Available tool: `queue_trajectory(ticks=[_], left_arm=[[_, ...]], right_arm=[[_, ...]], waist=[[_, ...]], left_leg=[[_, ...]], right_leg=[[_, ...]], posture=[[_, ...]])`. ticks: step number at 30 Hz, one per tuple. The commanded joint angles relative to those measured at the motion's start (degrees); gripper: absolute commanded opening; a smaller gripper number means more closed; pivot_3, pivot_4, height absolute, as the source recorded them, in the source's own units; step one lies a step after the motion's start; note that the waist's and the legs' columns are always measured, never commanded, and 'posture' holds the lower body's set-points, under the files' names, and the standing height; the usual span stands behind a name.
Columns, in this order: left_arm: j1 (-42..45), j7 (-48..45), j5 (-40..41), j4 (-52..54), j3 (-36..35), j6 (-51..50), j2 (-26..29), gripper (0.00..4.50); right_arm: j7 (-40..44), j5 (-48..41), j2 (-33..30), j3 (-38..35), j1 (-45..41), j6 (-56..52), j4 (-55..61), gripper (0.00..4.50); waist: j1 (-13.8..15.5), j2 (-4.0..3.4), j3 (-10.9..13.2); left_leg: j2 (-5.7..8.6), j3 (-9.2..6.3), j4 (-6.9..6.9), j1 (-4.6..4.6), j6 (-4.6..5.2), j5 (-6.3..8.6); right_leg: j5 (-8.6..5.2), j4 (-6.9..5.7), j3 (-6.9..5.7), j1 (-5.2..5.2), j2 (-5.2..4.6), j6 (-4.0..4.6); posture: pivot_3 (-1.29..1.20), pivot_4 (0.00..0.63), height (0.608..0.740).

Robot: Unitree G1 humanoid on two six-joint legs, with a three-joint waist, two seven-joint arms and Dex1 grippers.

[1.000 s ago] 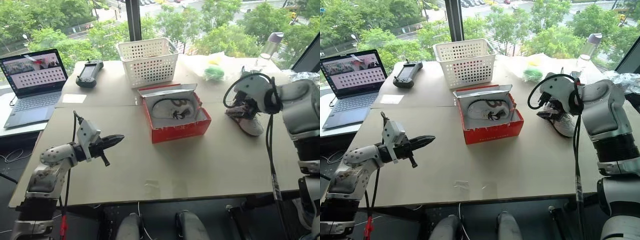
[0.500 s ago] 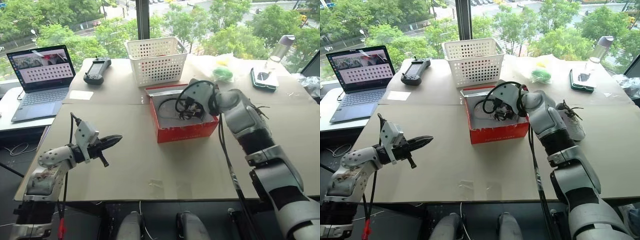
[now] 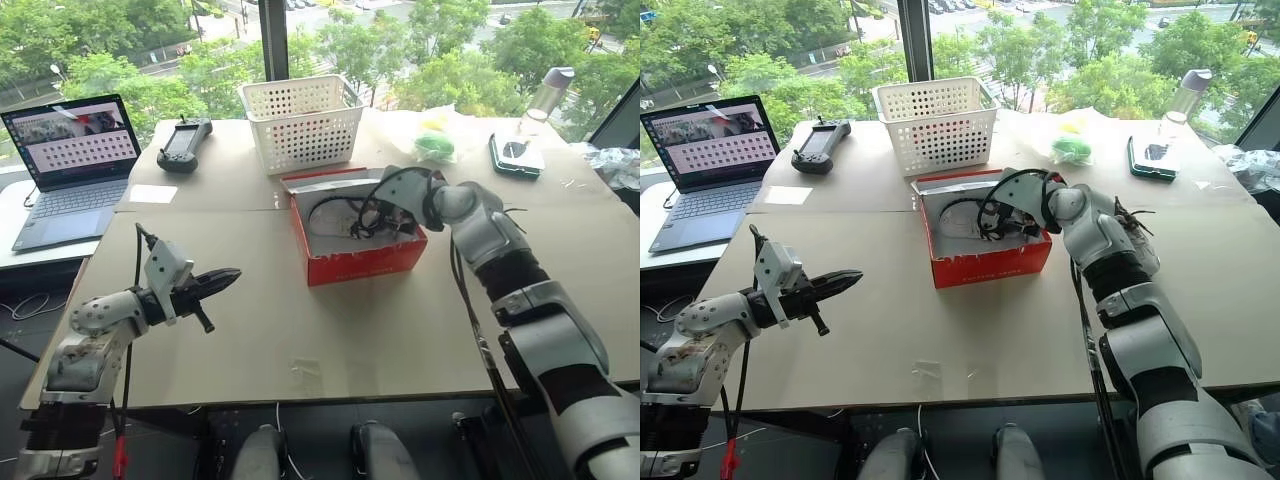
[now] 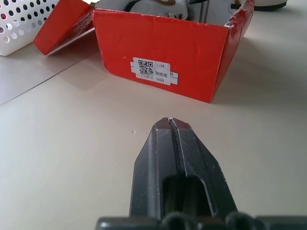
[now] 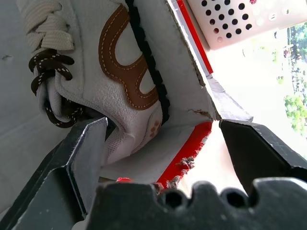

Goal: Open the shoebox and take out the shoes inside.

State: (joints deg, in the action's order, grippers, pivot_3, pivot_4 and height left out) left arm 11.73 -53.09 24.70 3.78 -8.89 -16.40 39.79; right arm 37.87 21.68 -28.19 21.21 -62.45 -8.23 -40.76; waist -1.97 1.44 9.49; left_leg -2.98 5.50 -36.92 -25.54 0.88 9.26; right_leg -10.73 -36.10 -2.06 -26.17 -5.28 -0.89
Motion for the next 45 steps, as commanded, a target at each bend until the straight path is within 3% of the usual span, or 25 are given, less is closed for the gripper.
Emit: queue_trajectory(ticks=[1,14,18,27,45], left_arm=[[0.22,0.38,0.21,1.32,-1.39,0.61,0.30,0.00],[-0.60,0.64,0.15,1.66,-1.46,0.73,0.33,0.00],[-0.81,0.72,0.05,1.70,-1.43,0.76,0.43,0.00],[-0.34,0.32,-0.08,1.08,-1.24,0.71,0.81,0.00],[0.91,0.00,-0.66,-0.05,-0.44,0.60,0.80,0.00]], right_arm=[[-4.26,1.57,2.16,-0.08,-2.77,1.97,-3.63,4.46],[-11.50,2.51,6.17,-0.97,-5.45,5.84,-12.91,4.46],[-11.55,2.05,6.82,-1.24,-4.71,5.70,-12.74,3.46],[-11.91,1.81,8.48,-1.95,-3.96,4.42,-11.80,0.42],[-10.11,0.44,4.34,-4.74,-1.47,1.22,-1.06,0.42]], waist=[[-0.20,0.00,0.00],[-0.72,0.00,0.00],[-0.74,0.00,0.00],[-0.77,0.00,-0.01],[-0.53,0.00,-0.01]], left_leg=[[0.00,0.00,0.00,0.00,0.00,0.00],[-0.01,0.00,0.00,0.06,-0.03,-0.02],[-0.01,0.00,0.00,0.06,-0.03,-0.02],[-0.02,-0.01,0.00,0.12,-0.03,-0.02],[-0.01,-0.01,0.01,0.10,-0.02,-0.02]], right_leg=[[0.01,-0.01,0.00,0.00,0.00,0.01],[0.02,-0.07,0.01,0.01,0.01,0.02],[0.02,-0.08,0.02,0.01,0.01,0.03],[0.02,-0.10,0.03,0.04,0.02,0.03],[0.01,-0.08,0.04,0.04,0.01,0.03]], posture=[[0.00,0.150,0.733],[0.00,0.150,0.733],[0.00,0.150,0.733],[0.00,0.150,0.733],[0.00,0.150,0.733]])
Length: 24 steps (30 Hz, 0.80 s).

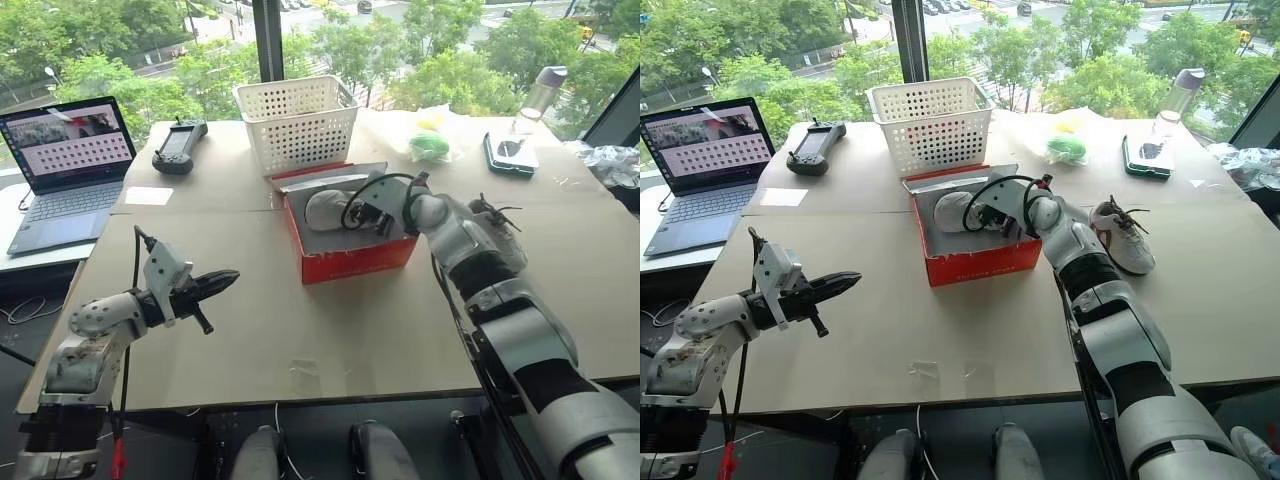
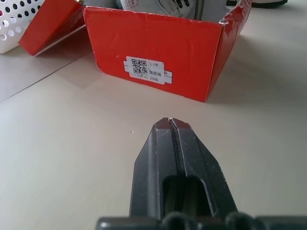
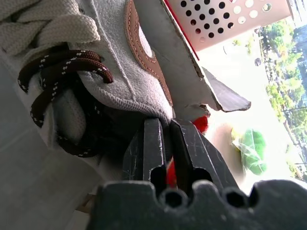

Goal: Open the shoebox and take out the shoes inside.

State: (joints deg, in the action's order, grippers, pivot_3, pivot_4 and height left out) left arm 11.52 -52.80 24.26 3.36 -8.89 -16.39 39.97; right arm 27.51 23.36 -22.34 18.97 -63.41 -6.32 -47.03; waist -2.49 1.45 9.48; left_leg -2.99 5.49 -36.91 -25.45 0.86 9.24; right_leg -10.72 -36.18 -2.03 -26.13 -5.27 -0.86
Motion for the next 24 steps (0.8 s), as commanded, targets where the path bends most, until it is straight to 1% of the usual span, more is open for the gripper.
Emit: queue_trajectory(ticks=[1,3,6,9,16,20,24], left_arm=[[1.19,-0.35,-0.30,0.30,-0.42,0.59,0.61,0.00],[1.23,-0.45,-0.36,0.24,-0.44,0.57,0.61,0.00],[1.59,-0.75,-0.42,-0.10,-0.33,0.44,0.70,0.00],[1.69,-0.97,-0.58,-0.18,-0.32,0.39,0.66,0.00],[2.21,-1.40,-0.90,-0.69,-0.05,0.33,0.50,0.00],[2.58,-1.68,-1.03,-1.11,0.21,0.28,0.37,0.00],[2.75,-1.96,-1.24,-1.42,0.55,0.29,0.07,0.00]], right_arm=[[0.51,-1.50,-1.80,-2.81,-0.42,-0.82,6.58,0.42],[0.77,-2.25,-2.02,-3.60,-0.11,-1.11,8.85,0.42],[2.88,-7.58,-1.82,-8.47,-0.51,-4.52,16.03,0.42],[3.50,-10.18,-1.96,-11.24,-0.43,-7.70,19.06,0.42],[3.77,-11.64,-3.78,-12.65,0.63,-10.53,21.38,0.42],[2.62,-11.64,-6.52,-13.87,0.28,-11.29,20.94,0.42],[1.56,-11.13,-13.20,-16.33,-0.37,-12.79,18.94,0.42]], waist=[[0.00,0.00,0.00],[-0.04,0.00,0.00],[-0.06,0.00,0.01],[0.07,0.00,0.01],[0.10,0.00,0.01],[0.14,0.00,0.01],[0.43,0.00,0.01]], left_leg=[[0.00,0.00,0.00,-0.01,0.00,0.00],[0.00,0.00,0.00,-0.03,0.00,0.00],[-0.01,-0.01,0.01,-0.05,0.00,0.00],[-0.01,-0.03,0.01,-0.07,0.00,0.00],[0.01,-0.02,0.01,-0.07,0.00,0.00],[0.01,-0.02,0.01,-0.09,0.00,0.00],[0.03,-0.02,0.01,-0.11,0.00,0.00]], right_leg=[[0.00,0.00,0.00,0.00,0.00,0.00],[0.00,0.00,0.00,-0.03,0.00,0.00],[0.00,0.01,0.00,-0.05,0.01,0.00],[0.00,0.00,-0.02,-0.04,0.02,0.00],[0.00,0.04,-0.02,-0.03,-0.01,0.00],[0.00,0.05,-0.02,-0.04,-0.01,0.01],[0.00,0.08,-0.02,-0.04,-0.03,0.01]], posture=[[0.00,0.150,0.733],[0.00,0.150,0.733],[0.00,0.150,0.733],[0.00,0.150,0.733],[0.00,0.150,0.733],[0.00,0.150,0.733],[0.00,0.150,0.733]])
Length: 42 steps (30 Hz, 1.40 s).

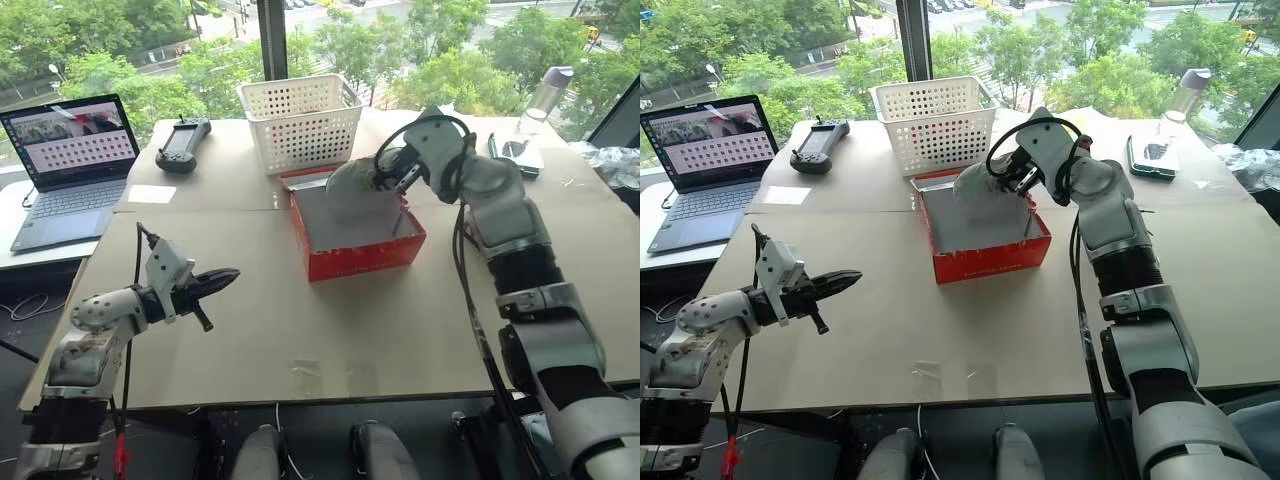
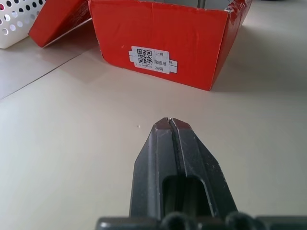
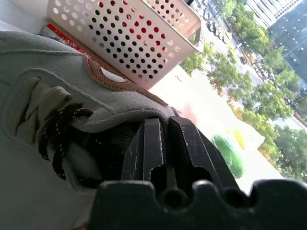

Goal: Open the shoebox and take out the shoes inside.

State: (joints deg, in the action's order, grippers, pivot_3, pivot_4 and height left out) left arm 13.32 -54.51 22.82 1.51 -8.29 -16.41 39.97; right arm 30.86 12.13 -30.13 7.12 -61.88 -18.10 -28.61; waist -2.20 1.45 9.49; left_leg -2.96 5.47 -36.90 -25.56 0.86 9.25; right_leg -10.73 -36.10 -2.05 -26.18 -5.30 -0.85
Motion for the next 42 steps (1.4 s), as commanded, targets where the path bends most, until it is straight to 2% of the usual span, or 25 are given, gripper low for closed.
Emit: queue_trajectory(ticks=[1,6,9,12,15,18,22,28,30,33,37,42], left_arm=[[0.94,-0.27,0.22,0.46,-0.01,0.29,0.03,0.00],[1.09,-0.40,0.11,0.20,0.42,0.38,-0.15,0.00],[0.46,-0.18,0.31,1.16,0.35,0.14,-0.23,0.00],[-0.36,-0.08,0.59,1.66,-0.06,-0.28,-0.13,0.00],[-0.95,-0.62,0.50,1.43,0.38,-0.41,-0.15,0.00],[-0.77,-0.57,0.56,1.79,0.49,-0.70,-0.25,0.00],[-0.35,-0.78,0.78,1.94,0.44,-1.24,-0.21,0.00],[0.17,-1.15,0.48,1.84,1.67,-1.39,-0.76,0.00],[0.63,-1.17,0.66,1.91,2.00,-1.66,-0.93,0.00],[1.01,-1.21,0.53,1.82,2.33,-1.70,-0.86,0.00],[1.16,-1.05,0.54,2.22,2.41,-2.05,-0.84,0.00],[0.30,-0.79,0.68,3.48,2.03,-2.71,-0.68,0.00]], right_arm=[[-1.81,0.03,-6.54,-4.80,-1.94,-1.40,0.27,0.42],[-0.56,-1.63,-11.21,-7.63,-0.92,-9.66,1.19,0.42],[-0.57,-6.07,-11.82,-13.66,0.49,-22.54,5.43,0.42],[2.01,-10.43,-12.94,-18.34,6.47,-36.63,17.59,0.42],[0.64,-11.95,-13.91,-22.89,11.53,-48.32,27.33,0.42],[-0.57,-14.12,-12.85,-27.54,13.69,-58.47,33.83,0.42],[-3.13,-15.55,-8.36,-34.02,14.68,-71.83,41.46,0.42],[-9.54,-18.15,8.65,-41.71,19.64,-74.40,49.61,0.42],[-13.74,-16.95,16.65,-46.32,18.90,-74.40,50.01,0.42],[-19.64,-14.52,23.45,-52.54,16.60,-74.40,48.20,0.42],[-24.55,-12.81,26.19,-56.69,14.23,-74.40,46.65,0.42],[-28.21,-10.89,22.05,-61.24,11.91,-74.40,44.16,0.42]], waist=[[0.32,0.00,0.01],[0.36,0.01,0.00],[-0.02,0.01,0.00],[0.16,0.00,0.00],[0.42,0.00,0.00],[0.57,0.00,0.01],[1.04,-0.01,0.00],[1.07,0.05,-0.06],[1.09,0.04,-0.06],[1.20,0.03,-0.06],[1.25,0.02,-0.07],[1.45,0.02,-0.07]], left_leg=[[0.01,0.00,0.00,-0.01,0.00,0.00],[0.01,0.02,0.02,0.00,0.00,0.01],[-0.02,0.03,0.02,0.03,0.01,0.01],[-0.03,0.00,0.03,0.03,0.01,0.01],[-0.02,-0.03,0.04,0.00,0.02,0.02],[0.00,0.00,0.01,0.01,0.02,0.01],[-0.02,-0.04,-0.01,0.05,0.01,0.02],[-0.03,-0.10,-0.05,0.09,0.01,0.01],[-0.02,-0.09,-0.05,0.06,0.02,0.01],[-0.02,-0.10,-0.06,0.05,0.01,0.01],[-0.01,-0.11,-0.05,0.04,0.01,0.01],[0.02,-0.16,-0.04,0.01,0.01,0.01]], right_leg=[[0.00,0.01,0.00,0.00,-0.01,0.00],[-0.02,0.05,0.00,0.00,-0.02,-0.01],[-0.02,0.03,0.01,-0.02,-0.01,-0.01],[-0.01,0.02,0.00,0.00,0.00,0.02],[-0.02,0.02,0.01,0.00,-0.01,0.03],[-0.01,0.01,0.02,-0.02,-0.04,-0.02],[-0.20,0.00,0.01,0.00,-0.02,-0.19],[-0.17,-0.03,0.00,0.05,0.03,-0.20],[-0.13,-0.05,0.01,0.01,0.03,-0.25],[-0.12,-0.07,0.00,0.00,0.06,-0.26],[-0.12,-0.03,-0.05,0.04,0.02,-0.25],[-0.15,0.00,-0.09,0.05,0.00,-0.23]], posture=[[0.00,0.150,0.733],[0.00,0.150,0.733],[0.00,0.150,0.733],[0.00,0.150,0.733],[0.00,0.150,0.733],[0.00,0.150,0.733],[0.00,0.150,0.733],[0.00,0.150,0.733],[0.00,0.150,0.733],[0.00,0.150,0.733],[0.00,0.150,0.733],[0.00,0.150,0.733]])
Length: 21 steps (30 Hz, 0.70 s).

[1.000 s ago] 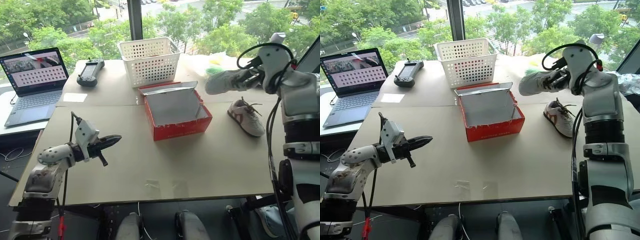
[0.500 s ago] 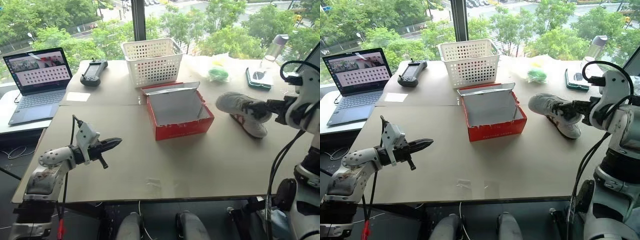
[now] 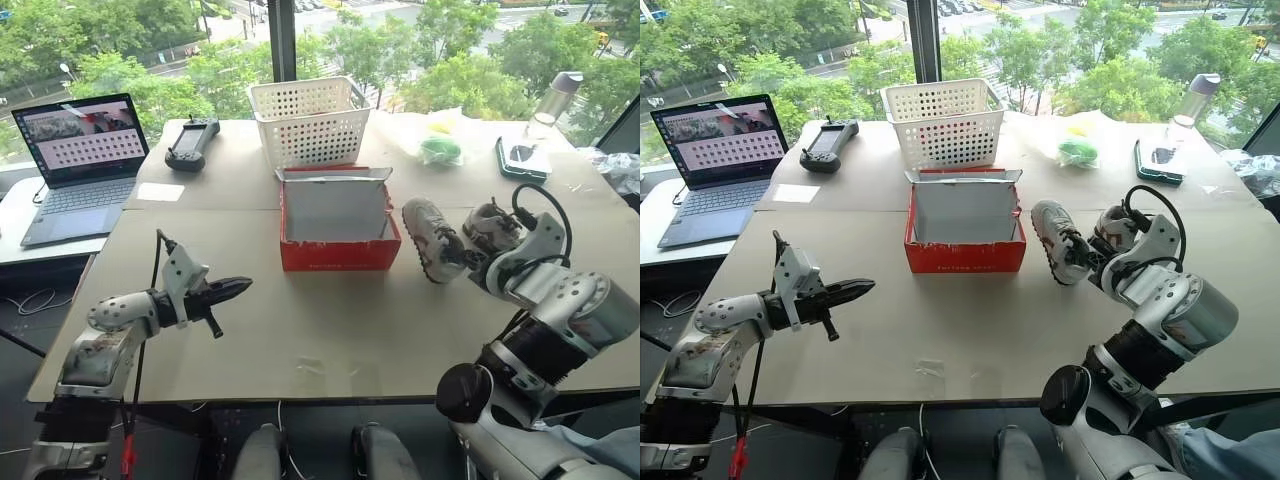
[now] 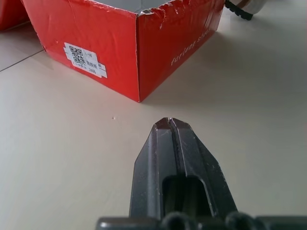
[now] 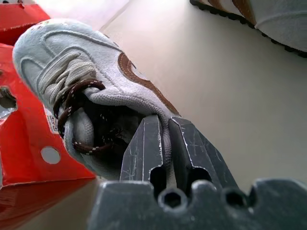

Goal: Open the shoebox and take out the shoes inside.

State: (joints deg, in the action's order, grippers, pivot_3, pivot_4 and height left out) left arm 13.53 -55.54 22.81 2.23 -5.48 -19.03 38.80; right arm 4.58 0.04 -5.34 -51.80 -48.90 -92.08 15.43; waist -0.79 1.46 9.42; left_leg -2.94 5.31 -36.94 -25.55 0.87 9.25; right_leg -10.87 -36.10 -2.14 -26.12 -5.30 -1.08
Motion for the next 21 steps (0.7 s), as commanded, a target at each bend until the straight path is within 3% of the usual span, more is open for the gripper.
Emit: queue_trajectory(ticks=[1,16,19,21], left_arm=[[-0.05,0.28,0.69,2.91,-0.86,-0.20,0.51,0.00],[-0.24,1.09,0.69,3.57,-0.95,-0.74,0.20,0.00],[-0.27,1.25,0.68,3.60,-1.00,-0.70,0.19,0.00],[-0.31,1.46,0.71,3.55,-1.41,-0.61,0.32,0.00]], right_arm=[[-2.59,1.56,-3.65,-2.72,-1.33,-0.42,-0.27,0.42],[-2.59,-0.73,-7.40,3.98,-0.80,1.04,-3.42,0.42],[-2.00,-1.02,-9.90,8.22,0.30,1.49,-2.64,0.42],[0.70,-2.71,-15.58,14.63,-0.31,2.85,-1.99,0.42]], waist=[[0.03,0.00,0.00],[-1.56,-0.01,0.00],[-1.56,-0.01,0.00],[-1.57,-0.05,0.03]], left_leg=[[0.01,-0.01,0.00,-0.01,0.00,0.00],[0.00,-0.13,0.03,0.02,0.01,0.00],[0.00,-0.13,0.04,0.01,0.01,0.00],[0.01,-0.14,0.05,0.00,0.01,0.00]], right_leg=[[-0.03,0.01,0.00,0.00,-0.01,0.05],[-0.03,-0.01,0.01,-0.01,0.03,0.01],[-0.04,0.00,0.01,-0.01,0.03,0.01],[-0.05,0.01,0.01,-0.01,0.02,0.03]], posture=[[0.00,0.150,0.733],[0.00,0.150,0.733],[0.00,0.150,0.733],[0.00,0.150,0.733]])
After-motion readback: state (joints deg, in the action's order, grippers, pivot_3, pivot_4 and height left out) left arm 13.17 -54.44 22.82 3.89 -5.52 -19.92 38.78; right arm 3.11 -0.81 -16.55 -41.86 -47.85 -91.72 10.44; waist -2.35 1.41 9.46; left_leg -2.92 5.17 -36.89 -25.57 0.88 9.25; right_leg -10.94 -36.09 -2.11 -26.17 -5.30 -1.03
